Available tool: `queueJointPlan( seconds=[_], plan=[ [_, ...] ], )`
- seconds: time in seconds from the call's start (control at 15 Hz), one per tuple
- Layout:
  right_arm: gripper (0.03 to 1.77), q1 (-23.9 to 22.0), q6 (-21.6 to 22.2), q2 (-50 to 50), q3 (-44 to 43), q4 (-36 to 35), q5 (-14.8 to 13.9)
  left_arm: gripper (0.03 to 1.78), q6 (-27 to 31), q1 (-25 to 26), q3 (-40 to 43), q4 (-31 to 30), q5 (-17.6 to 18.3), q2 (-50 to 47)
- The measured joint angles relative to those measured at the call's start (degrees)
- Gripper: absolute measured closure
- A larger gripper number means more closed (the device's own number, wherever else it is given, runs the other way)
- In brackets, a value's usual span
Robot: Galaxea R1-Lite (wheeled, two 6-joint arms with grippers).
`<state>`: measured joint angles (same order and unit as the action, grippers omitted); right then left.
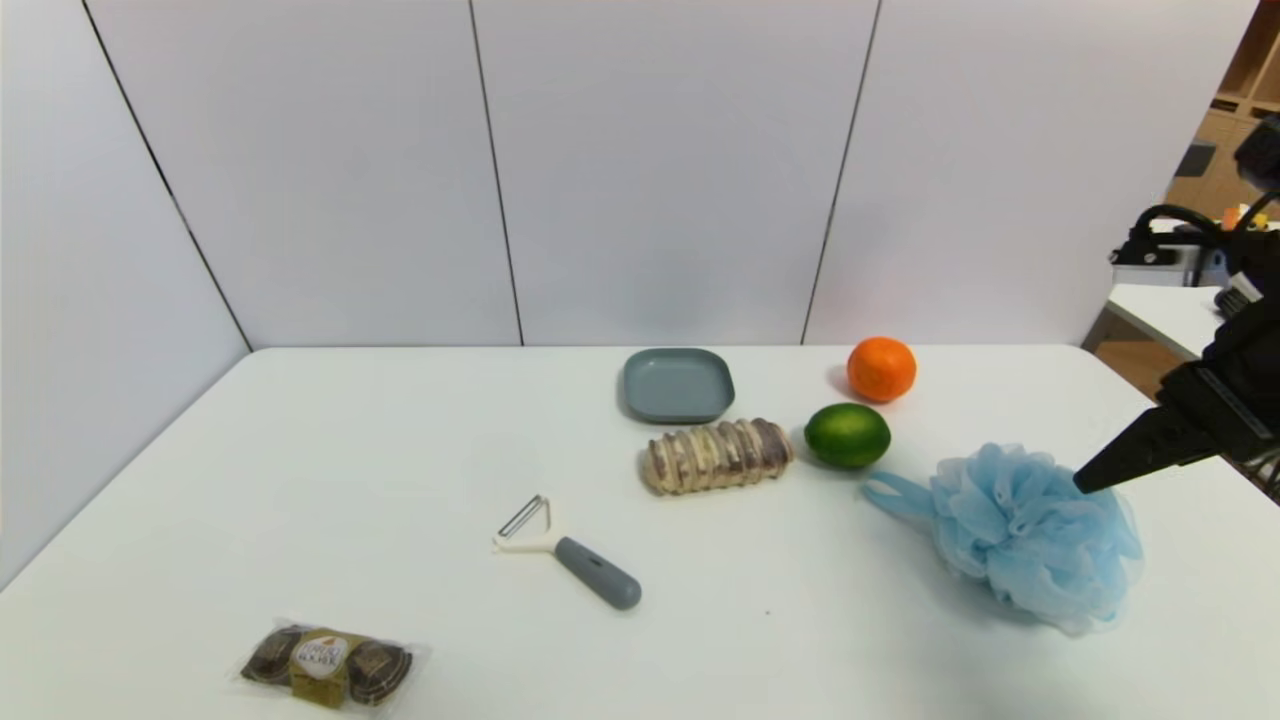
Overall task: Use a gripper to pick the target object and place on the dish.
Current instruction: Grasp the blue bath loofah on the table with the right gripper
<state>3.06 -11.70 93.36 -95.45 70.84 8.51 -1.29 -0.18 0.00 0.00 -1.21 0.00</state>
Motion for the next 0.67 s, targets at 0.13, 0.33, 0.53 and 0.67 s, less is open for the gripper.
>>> queueJointPlan(
  seconds=[0.13,0.33,0.53,0.67],
  plan=[
    [0.09,0.00,-0.20,3.33,-1.23,-0.41,-0.17,0.12,0.00,0.00,0.00,0.00,0.02,0.00],
    [0.09,0.35,-0.22,8.63,-4.18,-0.45,-0.30,0.12,0.00,0.00,0.00,0.00,0.02,0.00],
    [0.09,0.82,-0.59,11.96,-4.61,-0.34,-0.16,0.12,0.00,0.00,0.00,0.00,0.00,0.00],
    [0.09,0.85,-1.05,13.15,-4.05,-0.30,-0.13,0.12,-0.02,0.00,0.00,0.00,0.02,0.00]
  ],
)
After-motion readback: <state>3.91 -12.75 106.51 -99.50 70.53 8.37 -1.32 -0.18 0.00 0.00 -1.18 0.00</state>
